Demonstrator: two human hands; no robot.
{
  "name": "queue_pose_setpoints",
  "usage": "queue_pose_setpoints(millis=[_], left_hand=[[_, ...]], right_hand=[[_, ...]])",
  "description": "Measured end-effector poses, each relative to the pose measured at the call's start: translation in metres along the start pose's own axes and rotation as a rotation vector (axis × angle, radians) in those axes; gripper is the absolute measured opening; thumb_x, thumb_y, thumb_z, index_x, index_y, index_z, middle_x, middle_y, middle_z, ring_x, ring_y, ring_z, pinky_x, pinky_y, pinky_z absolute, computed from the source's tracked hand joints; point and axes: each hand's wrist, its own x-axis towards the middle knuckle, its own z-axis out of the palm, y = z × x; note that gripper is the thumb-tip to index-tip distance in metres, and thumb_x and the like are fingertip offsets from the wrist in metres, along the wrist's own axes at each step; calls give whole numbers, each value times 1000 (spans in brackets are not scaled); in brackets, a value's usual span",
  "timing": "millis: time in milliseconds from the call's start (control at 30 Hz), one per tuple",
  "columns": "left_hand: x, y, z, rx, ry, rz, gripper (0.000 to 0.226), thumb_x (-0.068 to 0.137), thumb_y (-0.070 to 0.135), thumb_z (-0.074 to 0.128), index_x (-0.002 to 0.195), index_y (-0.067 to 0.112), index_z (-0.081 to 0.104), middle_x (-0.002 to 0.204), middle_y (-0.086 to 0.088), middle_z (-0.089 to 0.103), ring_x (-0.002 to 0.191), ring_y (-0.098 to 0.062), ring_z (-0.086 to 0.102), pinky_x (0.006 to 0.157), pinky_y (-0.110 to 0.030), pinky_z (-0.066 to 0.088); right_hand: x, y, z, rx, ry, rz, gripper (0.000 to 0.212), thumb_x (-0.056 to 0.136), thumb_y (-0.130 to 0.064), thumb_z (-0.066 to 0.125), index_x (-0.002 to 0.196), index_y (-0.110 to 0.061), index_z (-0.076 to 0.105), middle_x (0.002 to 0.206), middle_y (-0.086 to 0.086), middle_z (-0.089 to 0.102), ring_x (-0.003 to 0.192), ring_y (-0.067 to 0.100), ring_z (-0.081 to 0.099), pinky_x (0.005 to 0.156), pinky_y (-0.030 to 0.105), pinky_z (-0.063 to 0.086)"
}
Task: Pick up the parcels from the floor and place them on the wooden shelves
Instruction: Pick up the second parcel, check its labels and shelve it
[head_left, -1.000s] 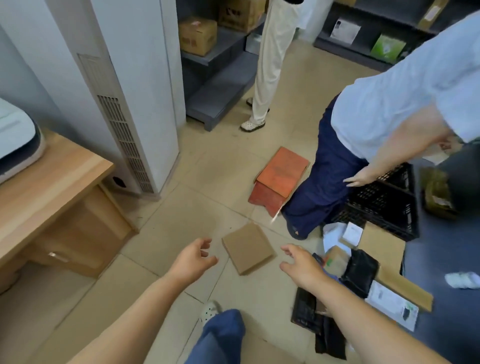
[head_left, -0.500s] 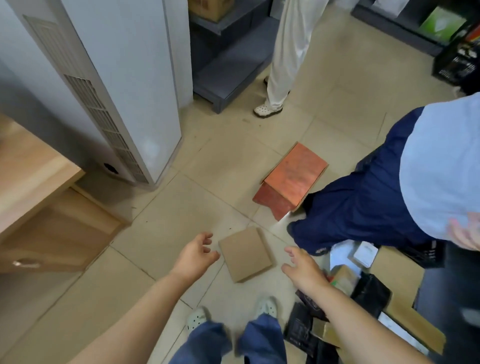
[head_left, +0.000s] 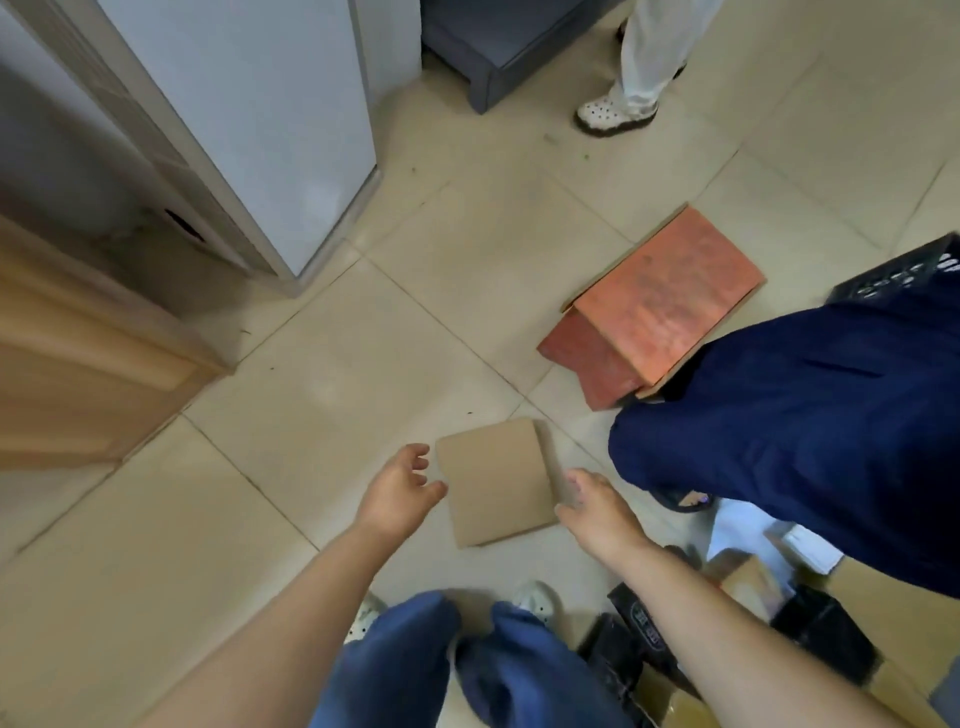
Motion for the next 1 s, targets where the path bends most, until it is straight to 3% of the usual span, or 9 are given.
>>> queue_pose_setpoints(millis=[167, 367, 567, 767, 867, 1000], left_hand=[[77, -66, 59, 0, -7, -70, 58, 81, 16, 65, 134, 14, 41, 124, -8, 53, 105, -22, 54, 93, -38, 47], [171, -148, 119, 20, -22, -183, 61, 82, 17, 63, 137, 16, 36, 136, -12, 48, 117, -26, 52, 96, -39, 45], [237, -211, 159, 101, -47, -247, 70, 83, 18, 61, 143, 10, 26, 146, -14, 37, 129, -29, 42, 103, -41, 39], [265, -236, 181, 6, -85, -302, 54, 86, 11, 55, 135, 2, 33, 135, -17, 46, 117, -32, 49, 87, -33, 40], [269, -242, 183, -121, -93, -303, 48, 84, 6, 54, 130, 9, 41, 128, -12, 53, 105, -25, 52, 87, -33, 43], [262, -240, 177, -249, -85, -348, 49, 83, 3, 53, 130, 9, 40, 122, -10, 54, 105, -27, 52, 87, -36, 44]], right_hand=[[98, 42, 46, -15, -9, 14, 49, 90, -21, 52, 137, -18, 38, 140, 4, 40, 122, 21, 47, 99, 34, 42], [210, 95, 111, -41, 1, 72, 50, 87, -17, 48, 136, -16, 37, 138, 7, 39, 117, 27, 49, 90, 33, 41], [287, 139, 158, -63, 8, 134, 50, 83, -17, 52, 131, -11, 38, 134, 13, 38, 120, 33, 44, 92, 37, 42], [326, 157, 181, 121, 20, 179, 53, 79, -13, 58, 128, -11, 38, 134, 13, 45, 118, 31, 48, 95, 36, 44], [331, 153, 189, 297, 2, 228, 49, 80, -11, 59, 126, -13, 41, 122, 12, 57, 110, 31, 55, 93, 39, 47], [322, 141, 193, 398, -9, 264, 48, 78, -11, 61, 123, -15, 45, 117, 12, 62, 104, 30, 60, 91, 42, 50]])
